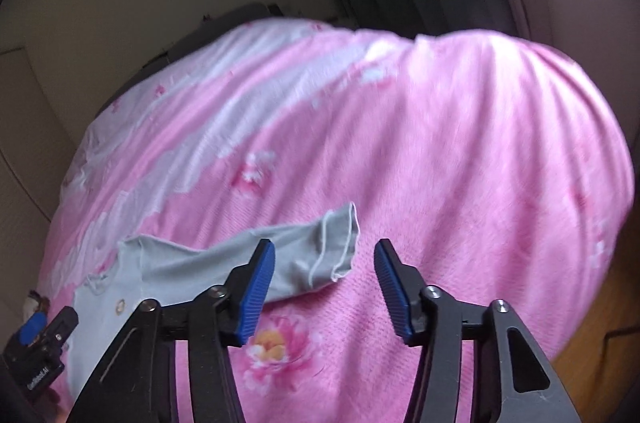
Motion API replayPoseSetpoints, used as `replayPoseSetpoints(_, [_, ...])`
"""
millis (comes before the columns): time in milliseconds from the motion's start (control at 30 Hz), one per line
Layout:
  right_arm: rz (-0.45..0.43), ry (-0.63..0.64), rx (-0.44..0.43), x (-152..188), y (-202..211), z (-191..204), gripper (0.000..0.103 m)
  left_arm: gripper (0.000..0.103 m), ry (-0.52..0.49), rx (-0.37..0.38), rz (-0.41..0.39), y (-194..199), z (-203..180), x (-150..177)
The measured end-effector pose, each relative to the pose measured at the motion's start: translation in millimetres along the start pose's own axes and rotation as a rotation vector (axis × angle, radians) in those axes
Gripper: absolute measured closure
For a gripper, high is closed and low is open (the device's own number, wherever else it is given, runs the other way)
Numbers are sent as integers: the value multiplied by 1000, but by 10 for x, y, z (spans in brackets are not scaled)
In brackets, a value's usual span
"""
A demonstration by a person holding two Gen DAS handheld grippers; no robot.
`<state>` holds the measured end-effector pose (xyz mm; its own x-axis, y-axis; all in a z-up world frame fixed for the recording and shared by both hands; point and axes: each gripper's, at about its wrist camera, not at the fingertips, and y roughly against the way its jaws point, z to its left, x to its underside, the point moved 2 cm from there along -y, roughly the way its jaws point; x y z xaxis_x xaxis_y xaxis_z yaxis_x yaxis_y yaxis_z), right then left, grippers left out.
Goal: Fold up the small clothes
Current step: 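Grasp the cuff of the sleeve nearest the right gripper with the right gripper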
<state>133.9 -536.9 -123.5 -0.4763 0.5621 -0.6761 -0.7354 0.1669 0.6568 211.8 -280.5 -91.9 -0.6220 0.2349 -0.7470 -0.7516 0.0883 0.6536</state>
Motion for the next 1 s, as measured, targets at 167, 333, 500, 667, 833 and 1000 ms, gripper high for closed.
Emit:
replayPoseSetpoints(167, [33,-39,-28,30,-275,-117,58,0,-13,-16,29,-197,-99,31])
replayPoseSetpoints(333, [56,-61,-44,42,-488,-202,62,0,-30,-31,39,-276,-150,41])
replayPoseSetpoints(500, [76,-98,-100,56,-569,-266,80,0,-43,-36,44,-283,-162,49])
replayPoseSetpoints(667, [71,-130,-145,42,-504,-257,95,0,-31,-45,37,-230,-66,45])
replayPoseSetpoints(833, [27,-98,-146,-10,-282,-81,97,0,3,-57,23,-106,195,24])
replayPoseSetpoints(1000, [-4,-40,-175,-59,-60,338,97,0,49,-75,6,63,629,10])
